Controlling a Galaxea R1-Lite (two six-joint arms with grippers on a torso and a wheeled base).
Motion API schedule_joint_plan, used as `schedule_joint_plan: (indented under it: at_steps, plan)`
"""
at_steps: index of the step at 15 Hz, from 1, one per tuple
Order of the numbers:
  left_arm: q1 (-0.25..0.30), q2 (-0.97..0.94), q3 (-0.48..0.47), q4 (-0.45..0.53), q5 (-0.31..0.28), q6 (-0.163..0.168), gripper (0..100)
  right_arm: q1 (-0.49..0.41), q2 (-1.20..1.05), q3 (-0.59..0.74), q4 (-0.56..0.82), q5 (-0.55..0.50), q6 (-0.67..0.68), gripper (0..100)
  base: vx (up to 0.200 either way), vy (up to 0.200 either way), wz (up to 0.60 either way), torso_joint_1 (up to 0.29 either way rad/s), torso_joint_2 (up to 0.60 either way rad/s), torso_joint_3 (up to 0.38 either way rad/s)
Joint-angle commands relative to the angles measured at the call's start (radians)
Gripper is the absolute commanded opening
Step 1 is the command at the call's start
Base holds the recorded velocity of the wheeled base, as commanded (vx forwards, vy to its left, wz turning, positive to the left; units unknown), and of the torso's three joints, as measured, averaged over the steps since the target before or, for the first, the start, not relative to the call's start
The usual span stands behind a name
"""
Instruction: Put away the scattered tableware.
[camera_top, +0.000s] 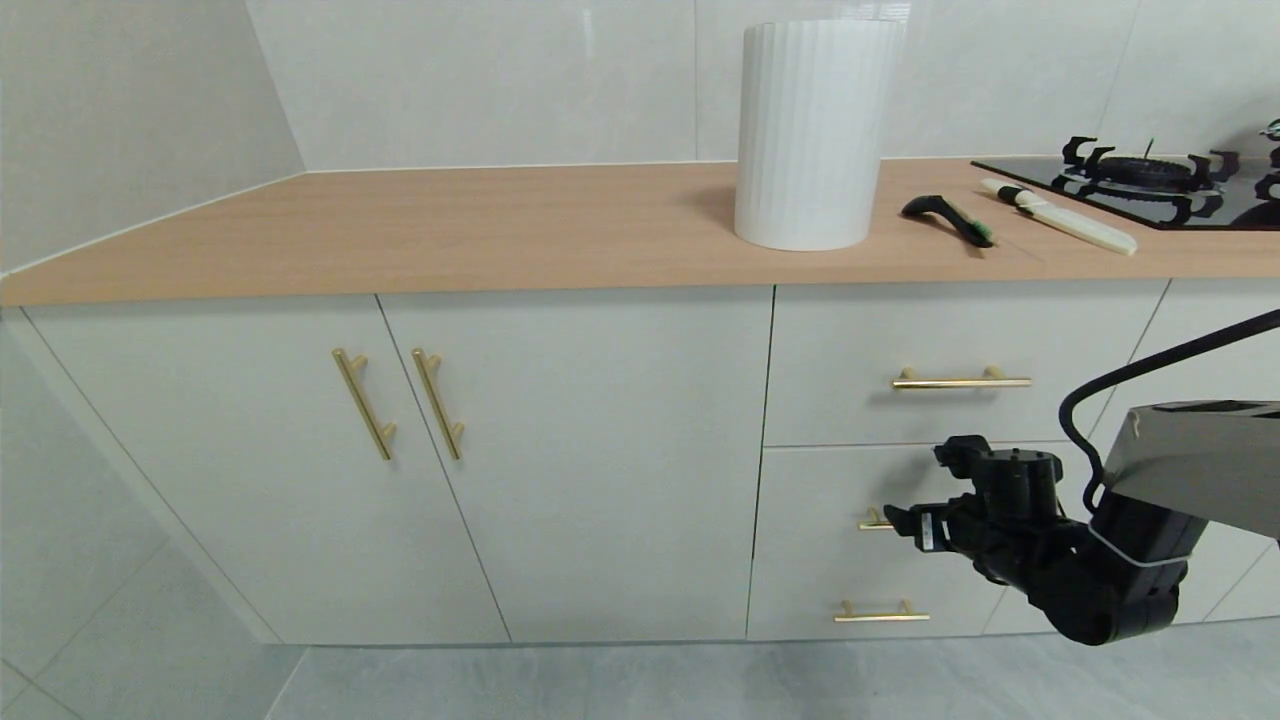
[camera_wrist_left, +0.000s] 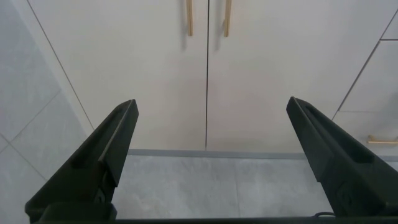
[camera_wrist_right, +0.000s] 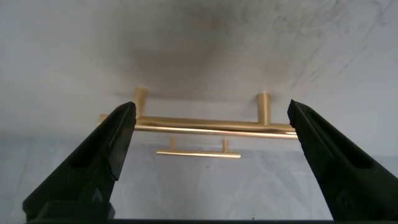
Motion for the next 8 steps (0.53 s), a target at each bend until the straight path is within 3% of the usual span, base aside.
schedule_joint_plan:
  at_steps: [1, 8]
  plan:
    - [0.000, 0.001, 0.000, 0.000, 0.000, 0.000, 100, 0.000, 0.014, -0.015, -0.001, -0.006, 0.001, 100, 0.000, 0.000, 0.00, 0.000, 0.00, 0.000]
    - [0.000, 0.001, 0.000, 0.000, 0.000, -0.001, 100, -0.006, 0.086, -0.063, -0.066, -0.083, -0.002, 100, 0.000, 0.000, 0.00, 0.000, 0.00, 0.000]
